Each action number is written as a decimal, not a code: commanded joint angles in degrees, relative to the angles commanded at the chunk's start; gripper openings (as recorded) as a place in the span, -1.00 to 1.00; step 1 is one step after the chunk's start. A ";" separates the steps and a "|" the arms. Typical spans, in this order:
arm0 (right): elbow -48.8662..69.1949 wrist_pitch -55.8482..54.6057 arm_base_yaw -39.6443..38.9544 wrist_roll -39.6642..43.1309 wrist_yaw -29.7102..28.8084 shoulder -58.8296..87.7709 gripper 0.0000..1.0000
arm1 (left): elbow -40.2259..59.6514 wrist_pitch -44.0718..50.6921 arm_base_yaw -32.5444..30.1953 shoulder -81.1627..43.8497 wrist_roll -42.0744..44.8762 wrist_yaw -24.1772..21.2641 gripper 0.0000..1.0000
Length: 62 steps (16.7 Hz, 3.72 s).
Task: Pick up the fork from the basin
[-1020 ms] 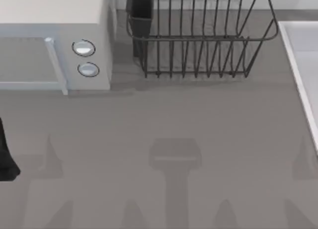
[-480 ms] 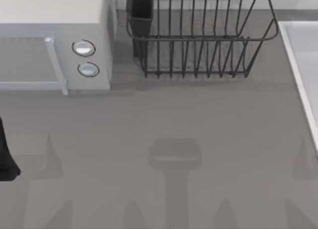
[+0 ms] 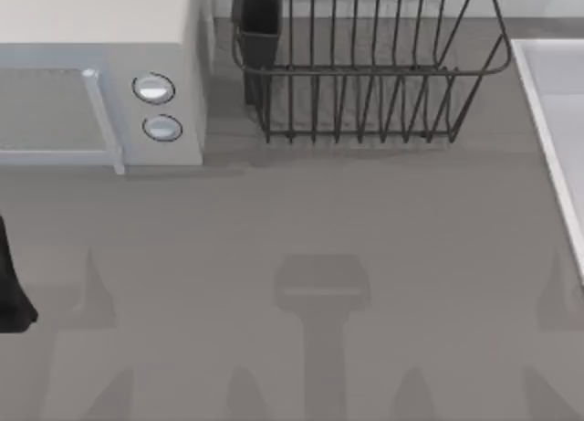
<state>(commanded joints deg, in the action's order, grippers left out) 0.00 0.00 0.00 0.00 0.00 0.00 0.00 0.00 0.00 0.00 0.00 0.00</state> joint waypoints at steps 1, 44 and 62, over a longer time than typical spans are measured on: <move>0.00 0.00 0.00 0.00 0.00 0.00 1.00 | 0.00 0.00 0.00 0.00 0.00 0.00 1.00; 132.97 77.79 15.20 14.18 -0.39 145.21 1.00 | 0.00 0.00 0.00 0.00 0.00 0.00 1.00; 116.96 52.31 15.47 14.07 -0.52 154.65 0.85 | 0.00 0.00 0.00 0.00 0.00 0.00 1.00</move>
<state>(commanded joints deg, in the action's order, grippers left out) 116.96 52.31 15.47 14.07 -0.52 154.65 0.00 0.00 0.00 0.00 0.00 0.00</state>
